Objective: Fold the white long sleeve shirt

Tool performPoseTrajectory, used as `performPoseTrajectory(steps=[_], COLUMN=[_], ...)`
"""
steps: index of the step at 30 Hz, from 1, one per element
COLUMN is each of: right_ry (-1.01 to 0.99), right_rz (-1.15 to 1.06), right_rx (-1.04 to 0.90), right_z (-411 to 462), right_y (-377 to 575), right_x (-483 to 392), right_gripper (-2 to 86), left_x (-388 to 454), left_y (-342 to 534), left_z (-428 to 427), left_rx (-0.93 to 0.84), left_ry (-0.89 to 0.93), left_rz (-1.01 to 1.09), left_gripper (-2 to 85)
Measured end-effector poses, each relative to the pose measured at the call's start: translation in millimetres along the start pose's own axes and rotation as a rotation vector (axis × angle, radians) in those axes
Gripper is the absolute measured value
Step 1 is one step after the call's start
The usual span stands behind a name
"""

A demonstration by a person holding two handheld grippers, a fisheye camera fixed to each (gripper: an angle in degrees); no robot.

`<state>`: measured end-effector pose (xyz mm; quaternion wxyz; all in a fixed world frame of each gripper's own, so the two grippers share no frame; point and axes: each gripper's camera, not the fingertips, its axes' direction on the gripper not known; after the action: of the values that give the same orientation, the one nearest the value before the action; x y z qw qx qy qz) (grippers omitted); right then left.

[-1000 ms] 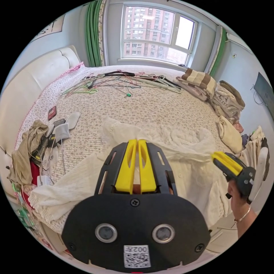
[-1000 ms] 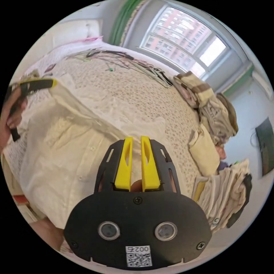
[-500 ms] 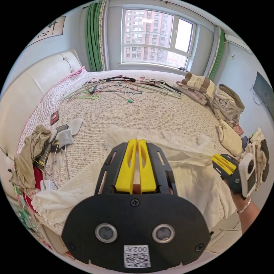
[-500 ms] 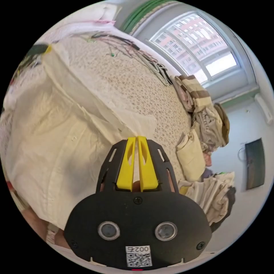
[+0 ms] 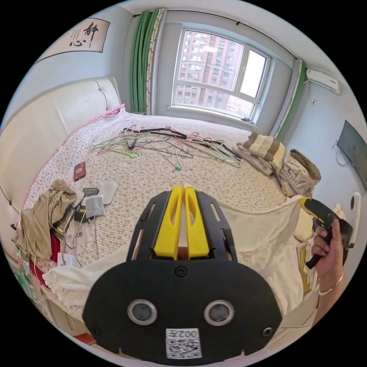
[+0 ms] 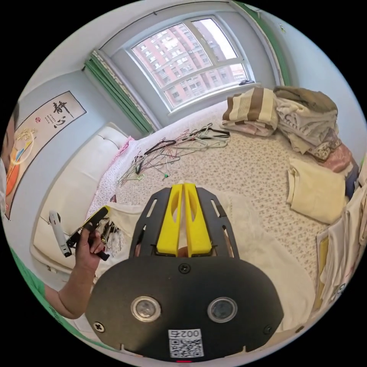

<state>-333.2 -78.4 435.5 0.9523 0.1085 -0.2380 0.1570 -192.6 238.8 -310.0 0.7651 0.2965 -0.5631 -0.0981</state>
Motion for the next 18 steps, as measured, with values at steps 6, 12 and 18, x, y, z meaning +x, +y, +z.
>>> performPoseTrajectory(steps=[6, 12, 18], right_ry=[0.12, 0.225, 0.344], right_rz=[-0.055, -0.027, -0.113], right_rx=[-0.096, -0.253, -0.261], right_z=[82.7, 220.9, 320.7], right_y=[-27.4, -67.4, -145.2], right_x=[19.9, 64.1, 71.6], right_gripper=[-0.9, -0.9, -0.8], left_x=[2.0, 2.3, -5.8], left_y=[-46.3, -92.0, -176.9], left_z=[61.4, 178.5, 262.1], left_rx=[-0.12, -0.225, -0.26], left_ry=[-0.061, -0.134, -0.158], left_rz=[0.013, 0.058, 0.039], left_gripper=[-1.0, -0.9, -0.9])
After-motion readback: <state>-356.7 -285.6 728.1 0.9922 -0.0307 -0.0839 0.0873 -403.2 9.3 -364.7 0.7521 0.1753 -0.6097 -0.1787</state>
